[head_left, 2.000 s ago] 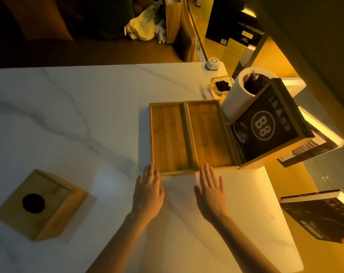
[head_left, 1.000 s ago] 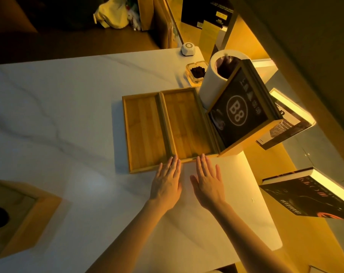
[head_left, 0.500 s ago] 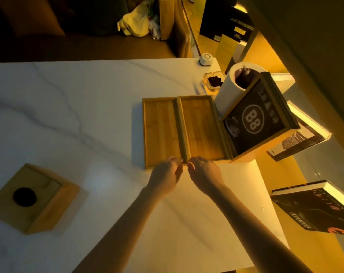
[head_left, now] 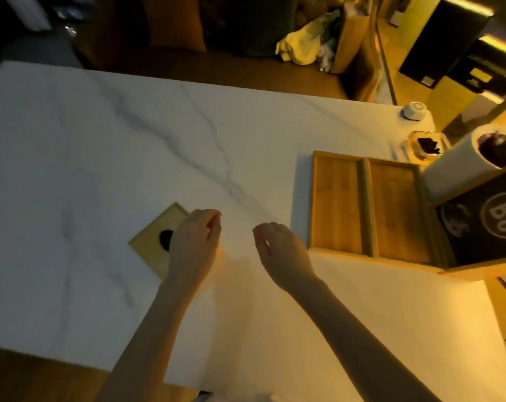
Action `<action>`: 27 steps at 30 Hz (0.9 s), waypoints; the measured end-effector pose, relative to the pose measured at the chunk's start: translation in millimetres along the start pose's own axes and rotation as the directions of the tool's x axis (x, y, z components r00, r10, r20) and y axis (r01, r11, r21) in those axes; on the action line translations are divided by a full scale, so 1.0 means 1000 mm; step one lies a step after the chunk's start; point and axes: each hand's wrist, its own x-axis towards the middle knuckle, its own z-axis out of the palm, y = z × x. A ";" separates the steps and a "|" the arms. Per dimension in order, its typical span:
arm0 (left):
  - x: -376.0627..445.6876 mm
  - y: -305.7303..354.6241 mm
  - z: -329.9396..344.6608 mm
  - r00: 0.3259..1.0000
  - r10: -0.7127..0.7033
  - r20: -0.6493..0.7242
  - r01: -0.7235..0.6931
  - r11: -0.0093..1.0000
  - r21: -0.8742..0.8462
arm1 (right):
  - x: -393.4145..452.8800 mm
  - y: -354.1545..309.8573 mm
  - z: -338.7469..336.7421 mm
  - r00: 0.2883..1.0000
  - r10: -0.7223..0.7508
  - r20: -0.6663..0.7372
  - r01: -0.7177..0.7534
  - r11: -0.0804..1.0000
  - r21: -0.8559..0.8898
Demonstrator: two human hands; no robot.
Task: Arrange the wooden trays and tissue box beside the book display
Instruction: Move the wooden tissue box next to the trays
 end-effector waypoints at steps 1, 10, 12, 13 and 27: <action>-0.002 -0.014 -0.007 0.999 -0.045 -0.026 0.046 0.999 0.015 | -0.001 -0.007 0.012 1.000 0.022 0.014 -0.023 0.999 0.037; -0.035 -0.109 -0.028 0.885 -0.455 0.094 0.445 0.889 0.110 | -0.002 -0.045 0.090 0.920 0.215 0.329 -0.330 0.878 0.348; -0.035 -0.115 -0.032 0.833 -0.522 0.181 0.543 0.835 -0.092 | -0.001 -0.048 0.097 0.904 0.242 0.352 -0.379 0.835 0.399; -0.035 -0.117 -0.034 0.813 -0.533 0.233 0.577 0.791 -0.203 | 0.000 -0.050 0.101 0.900 0.261 0.349 -0.396 0.824 0.405; -0.030 -0.124 -0.044 0.854 -0.459 0.245 0.518 0.792 -0.324 | 0.007 -0.059 0.096 0.936 0.297 0.189 -0.341 0.897 0.280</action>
